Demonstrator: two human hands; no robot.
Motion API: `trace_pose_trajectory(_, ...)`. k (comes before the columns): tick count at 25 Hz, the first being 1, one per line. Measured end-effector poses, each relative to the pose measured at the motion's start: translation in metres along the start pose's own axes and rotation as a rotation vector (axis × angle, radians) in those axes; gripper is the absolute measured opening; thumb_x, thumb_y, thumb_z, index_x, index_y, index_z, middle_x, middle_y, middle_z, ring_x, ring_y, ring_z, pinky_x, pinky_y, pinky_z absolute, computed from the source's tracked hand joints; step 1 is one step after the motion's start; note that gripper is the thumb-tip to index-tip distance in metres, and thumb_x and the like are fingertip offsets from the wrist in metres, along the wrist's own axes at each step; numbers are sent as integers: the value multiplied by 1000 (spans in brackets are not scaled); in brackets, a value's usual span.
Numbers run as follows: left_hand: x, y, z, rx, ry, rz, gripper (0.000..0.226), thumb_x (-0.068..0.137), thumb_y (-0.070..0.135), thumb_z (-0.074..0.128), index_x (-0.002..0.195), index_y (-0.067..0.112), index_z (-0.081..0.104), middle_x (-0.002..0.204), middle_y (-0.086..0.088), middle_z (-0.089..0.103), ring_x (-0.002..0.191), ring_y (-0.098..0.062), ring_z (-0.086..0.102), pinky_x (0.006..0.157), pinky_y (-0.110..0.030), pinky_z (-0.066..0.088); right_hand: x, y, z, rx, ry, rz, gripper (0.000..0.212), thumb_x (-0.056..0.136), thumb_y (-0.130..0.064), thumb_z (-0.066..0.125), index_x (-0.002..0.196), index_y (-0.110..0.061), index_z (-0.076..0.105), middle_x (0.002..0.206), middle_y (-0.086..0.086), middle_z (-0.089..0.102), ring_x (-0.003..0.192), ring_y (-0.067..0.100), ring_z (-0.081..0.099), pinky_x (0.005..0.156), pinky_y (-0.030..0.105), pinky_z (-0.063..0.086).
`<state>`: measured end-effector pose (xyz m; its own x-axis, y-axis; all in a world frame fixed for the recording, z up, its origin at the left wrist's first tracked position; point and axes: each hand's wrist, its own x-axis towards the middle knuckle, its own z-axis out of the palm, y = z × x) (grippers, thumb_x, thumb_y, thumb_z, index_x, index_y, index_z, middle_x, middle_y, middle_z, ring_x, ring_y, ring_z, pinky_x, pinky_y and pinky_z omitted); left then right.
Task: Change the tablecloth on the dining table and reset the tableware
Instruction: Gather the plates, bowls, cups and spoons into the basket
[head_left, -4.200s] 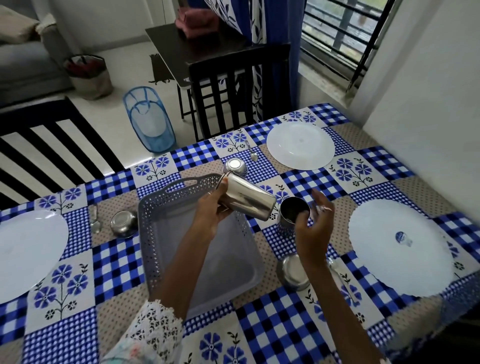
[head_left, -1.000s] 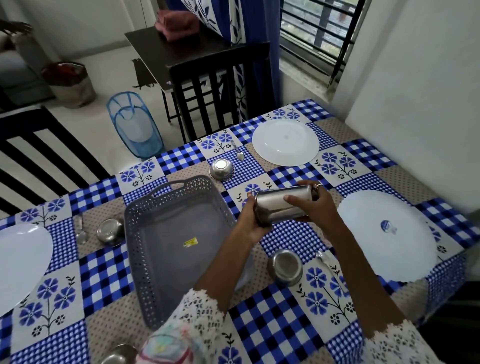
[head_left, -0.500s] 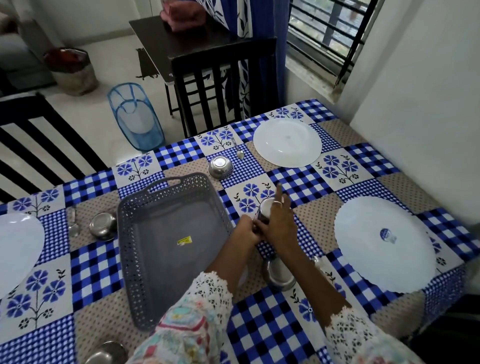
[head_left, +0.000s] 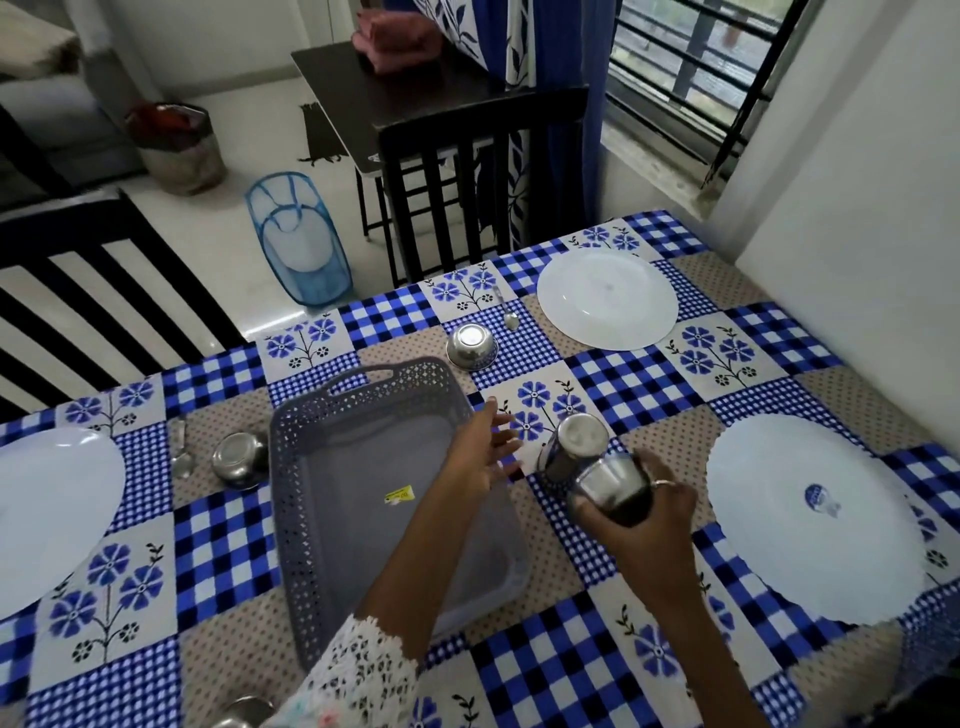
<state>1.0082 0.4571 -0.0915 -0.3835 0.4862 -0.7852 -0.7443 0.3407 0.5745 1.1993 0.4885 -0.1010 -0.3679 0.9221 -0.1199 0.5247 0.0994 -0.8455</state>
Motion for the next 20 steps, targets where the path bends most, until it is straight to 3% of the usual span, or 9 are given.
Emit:
trace_pose_trajectory(2,-10,15,-11,25,-274,-105,63,88,65,40,106,9,62,100,-14,64,88,-26,63,76,-44,54,12,-46,5,161,0,-212,87,58,-13,88,128,-5,36,123,7,29,110,9,41,78,17,51)
trace_pose_trajectory(4,-14,30,-17,-75,-434,-90,72,85,70,36,114,10,61,104,-16,66,95,-30,62,83,-46,51,33,-79,29,93,-62,-372,87,52,-19,91,118,1,38,118,5,28,108,8,40,85,9,46)
trace_pose_trajectory(7,-2,50,-37,-409,-312,111,47,91,51,45,106,9,61,95,-14,67,93,-30,60,72,-46,56,93,-109,59,-107,-523,-494,83,60,-16,87,125,-5,36,115,-1,29,111,13,37,98,24,41)
trace_pose_trajectory(9,13,63,-60,-527,-187,199,37,91,42,50,108,10,59,101,-16,63,94,-32,58,68,-49,57,148,-125,79,-90,-793,-337,71,76,0,71,134,-10,31,117,-1,43,106,13,48,87,23,50)
trace_pose_trajectory(11,27,69,-80,-540,-104,214,38,89,43,52,108,11,59,105,-16,62,96,-32,58,73,-49,55,208,-130,118,-333,-731,-273,56,84,1,59,135,-7,35,126,14,53,111,28,55,88,36,52)
trace_pose_trajectory(14,38,71,-94,-546,-34,164,45,87,50,53,109,11,60,107,-16,62,96,-33,57,70,-48,54,252,-104,189,-1007,-621,-381,70,90,-31,56,147,-12,19,151,26,17,138,44,23,106,53,31)
trace_pose_trajectory(16,42,67,-104,-576,-27,139,46,86,52,51,103,10,62,103,-16,64,94,-33,58,71,-48,55,257,-87,227,-1062,-714,-427,65,94,-32,48,149,-23,15,156,20,2,140,50,7,108,63,24)
trace_pose_trajectory(18,45,63,-119,-610,-19,128,48,86,54,51,100,10,64,103,-17,64,96,-34,57,81,-51,49,257,-86,237,-1099,-712,-456,55,93,-27,48,144,-20,28,152,19,15,136,49,18,107,59,31)
trace_pose_trajectory(20,44,61,-128,-629,10,126,50,85,56,51,101,11,64,105,-17,64,98,-35,57,83,-53,47,260,-101,233,-1086,-662,-434,62,86,-29,61,140,-19,33,147,20,20,133,44,29,108,49,34)
